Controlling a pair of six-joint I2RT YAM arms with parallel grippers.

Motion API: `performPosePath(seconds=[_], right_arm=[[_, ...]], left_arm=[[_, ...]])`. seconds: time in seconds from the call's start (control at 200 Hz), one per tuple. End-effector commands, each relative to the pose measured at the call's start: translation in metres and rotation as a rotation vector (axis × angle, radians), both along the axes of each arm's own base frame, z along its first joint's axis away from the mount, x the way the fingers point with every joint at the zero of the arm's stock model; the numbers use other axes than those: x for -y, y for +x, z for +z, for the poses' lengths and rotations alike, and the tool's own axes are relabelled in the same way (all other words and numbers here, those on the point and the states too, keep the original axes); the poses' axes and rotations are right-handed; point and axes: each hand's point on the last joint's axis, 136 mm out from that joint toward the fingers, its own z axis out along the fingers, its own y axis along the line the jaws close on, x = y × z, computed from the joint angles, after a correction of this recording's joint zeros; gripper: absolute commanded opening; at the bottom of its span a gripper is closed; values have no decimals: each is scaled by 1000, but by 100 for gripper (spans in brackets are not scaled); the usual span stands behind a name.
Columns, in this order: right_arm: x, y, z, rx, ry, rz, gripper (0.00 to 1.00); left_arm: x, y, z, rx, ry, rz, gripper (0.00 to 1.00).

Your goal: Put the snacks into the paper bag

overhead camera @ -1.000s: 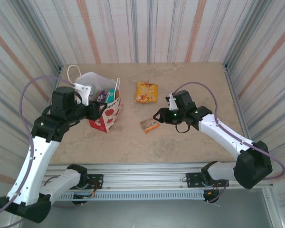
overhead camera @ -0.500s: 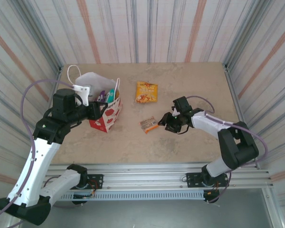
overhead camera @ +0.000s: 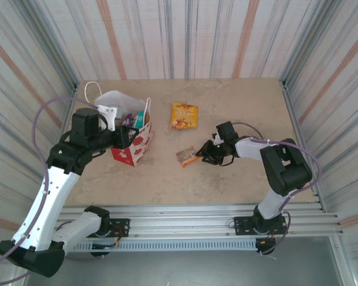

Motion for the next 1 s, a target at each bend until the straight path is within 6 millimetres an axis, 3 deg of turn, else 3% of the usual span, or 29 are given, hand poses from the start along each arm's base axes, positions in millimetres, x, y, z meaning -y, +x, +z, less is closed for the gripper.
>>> performPosePath(seconds=[0.0, 0.286, 0.606, 0.827, 0.997], right_arm=[[0, 5, -4, 7, 21, -8, 41], [-1, 6, -8, 6, 51, -21, 29], [0, 2, -16, -17, 55, -25, 28], [0, 1, -16, -5, 63, -24, 9], [2, 1, -2, 40, 60, -15, 1]], left_arm=[[4, -1, 19, 38, -31, -17, 49], [6, -1, 18, 26, -26, -26, 49], [5, -2, 17, 32, -15, -29, 48], [4, -3, 18, 34, -11, -29, 48], [4, -4, 21, 45, -11, -36, 48]])
